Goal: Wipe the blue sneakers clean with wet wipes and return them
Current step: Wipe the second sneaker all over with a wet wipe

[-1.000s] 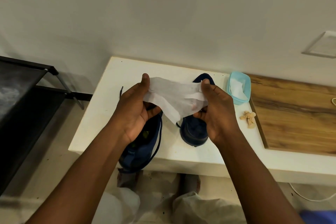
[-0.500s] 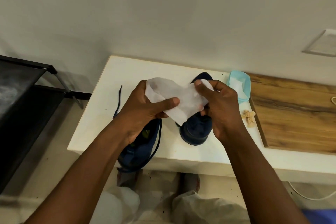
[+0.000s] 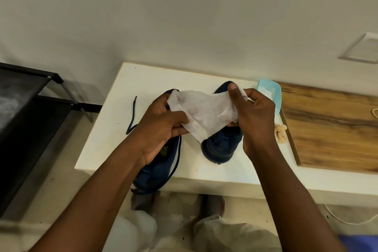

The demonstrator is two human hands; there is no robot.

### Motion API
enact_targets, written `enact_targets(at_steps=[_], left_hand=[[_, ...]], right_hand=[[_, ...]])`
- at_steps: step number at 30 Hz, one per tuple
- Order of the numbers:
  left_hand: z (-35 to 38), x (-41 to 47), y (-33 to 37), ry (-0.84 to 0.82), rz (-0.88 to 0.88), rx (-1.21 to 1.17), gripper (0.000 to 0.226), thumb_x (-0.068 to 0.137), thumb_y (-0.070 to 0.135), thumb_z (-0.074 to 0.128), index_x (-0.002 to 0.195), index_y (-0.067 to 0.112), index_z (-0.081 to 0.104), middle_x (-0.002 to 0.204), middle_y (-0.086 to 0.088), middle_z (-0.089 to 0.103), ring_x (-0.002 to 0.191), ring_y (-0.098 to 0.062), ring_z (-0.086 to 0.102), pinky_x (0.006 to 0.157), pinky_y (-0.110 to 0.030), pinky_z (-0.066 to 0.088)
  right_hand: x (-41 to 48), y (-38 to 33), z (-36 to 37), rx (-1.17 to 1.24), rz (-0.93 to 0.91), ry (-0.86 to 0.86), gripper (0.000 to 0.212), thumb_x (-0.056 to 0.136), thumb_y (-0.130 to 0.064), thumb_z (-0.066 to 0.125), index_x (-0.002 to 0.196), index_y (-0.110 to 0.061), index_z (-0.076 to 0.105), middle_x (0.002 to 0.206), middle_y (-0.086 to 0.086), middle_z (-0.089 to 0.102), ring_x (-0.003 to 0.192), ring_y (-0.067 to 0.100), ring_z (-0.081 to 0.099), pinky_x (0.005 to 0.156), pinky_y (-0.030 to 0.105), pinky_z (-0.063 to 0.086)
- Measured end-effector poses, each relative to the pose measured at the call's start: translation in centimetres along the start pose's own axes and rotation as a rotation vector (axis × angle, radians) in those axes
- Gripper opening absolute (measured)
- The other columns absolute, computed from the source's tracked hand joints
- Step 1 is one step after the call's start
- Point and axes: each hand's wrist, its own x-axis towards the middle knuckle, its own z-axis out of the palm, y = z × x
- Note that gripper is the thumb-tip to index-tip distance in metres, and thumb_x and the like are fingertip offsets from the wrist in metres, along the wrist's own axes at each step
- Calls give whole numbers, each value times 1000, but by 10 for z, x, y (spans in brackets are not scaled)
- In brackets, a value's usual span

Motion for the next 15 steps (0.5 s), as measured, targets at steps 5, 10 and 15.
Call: enact_targets(at_steps=[5,10,15], left_hand=[[5,-2,2,-43,-45,-70,37,96,4,57,132,12,59,122,-12,72,110,-31,70,94,-44,58],[5,-3,5,-39,-60,-130,44,97,32,58,135,10,58,124,-16,70,114,-31,68,95,-43,57],[-2,-1,5,54,-27,-198,36,98,0,52,133,8,60,122,-15,71,106,-33,72,88,-44,60]], right_hand=[[-13,2,14,-367,-374,-98,17,93,-40,64,86,-24,65,77,-10,65,75,5,62,65,19,49],[-39,5,30,-656,-488,-377,43,103,-52,29,98,-27,64,85,-14,61,82,6,57,71,26,45],[-34,-7,26,-73,-179,-265,36,99,-50,35,103,-34,67,87,-8,75,81,11,71,77,35,58]])
